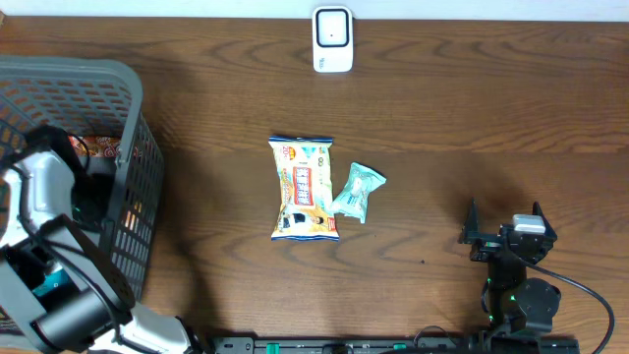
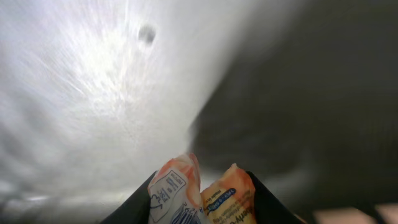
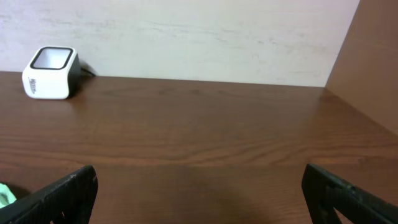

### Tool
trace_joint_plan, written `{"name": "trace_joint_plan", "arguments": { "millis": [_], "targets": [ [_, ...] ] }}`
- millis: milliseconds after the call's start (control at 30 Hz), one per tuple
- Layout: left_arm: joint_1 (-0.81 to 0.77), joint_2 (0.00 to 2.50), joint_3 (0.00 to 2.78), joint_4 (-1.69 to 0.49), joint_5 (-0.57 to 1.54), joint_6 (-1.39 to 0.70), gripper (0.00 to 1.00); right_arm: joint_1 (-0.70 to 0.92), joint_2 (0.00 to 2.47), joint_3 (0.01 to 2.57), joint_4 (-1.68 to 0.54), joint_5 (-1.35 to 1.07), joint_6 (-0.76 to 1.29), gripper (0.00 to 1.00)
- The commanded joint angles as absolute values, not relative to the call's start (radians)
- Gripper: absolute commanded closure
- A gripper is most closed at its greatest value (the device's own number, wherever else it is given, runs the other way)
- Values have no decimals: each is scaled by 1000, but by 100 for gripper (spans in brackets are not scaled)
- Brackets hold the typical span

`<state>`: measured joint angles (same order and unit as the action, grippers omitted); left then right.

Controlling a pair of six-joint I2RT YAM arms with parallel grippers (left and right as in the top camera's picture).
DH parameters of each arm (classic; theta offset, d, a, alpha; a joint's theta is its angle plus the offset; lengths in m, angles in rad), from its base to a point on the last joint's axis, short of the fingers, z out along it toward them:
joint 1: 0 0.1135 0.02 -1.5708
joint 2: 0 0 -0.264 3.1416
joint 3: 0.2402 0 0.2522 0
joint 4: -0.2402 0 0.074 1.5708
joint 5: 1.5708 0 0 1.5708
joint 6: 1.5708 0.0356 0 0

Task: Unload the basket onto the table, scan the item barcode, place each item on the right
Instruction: 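Lift the orange box out of the basket toward table center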

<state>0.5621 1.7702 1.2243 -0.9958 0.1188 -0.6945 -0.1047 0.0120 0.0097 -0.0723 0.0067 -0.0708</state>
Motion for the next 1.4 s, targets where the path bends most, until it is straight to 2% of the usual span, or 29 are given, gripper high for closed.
{"name": "trace_joint_plan", "arguments": {
  "millis": [0,233,400,500,600,733,900,1100,1367],
  "targets": [
    [570,1647,1382,-1037,43,-638,66,-110,7,6,-74,1,-84,1],
    [576,1419,1572,-1061,59,-630,66,-111,7,6,-74,1,-84,1],
    [561,1237,1584,-1063,249,-622,67,-111,7,6,-74,1,-84,1],
    [492,1168,1584,-1061,303,-620,66,-111,7,6,-74,1,-84,1],
    [334,1122,1584,-1045,302,-564,66,-111,7,6,-74,1,-84,1],
    [62,1145,1580,-1045,208,-482,66,-111,7,6,-74,1,-84,1],
    [-131,1222,1555,-1122,27,-483,66,-110,7,6,-74,1,-84,1],
    [-233,1378,1538,-1170,-6,-492,66,-111,7,6,-74,1,-84,1],
    [-248,1578,1524,-1170,-9,-491,68,-111,7,6,-74,1,-84,1]
  ]
}}
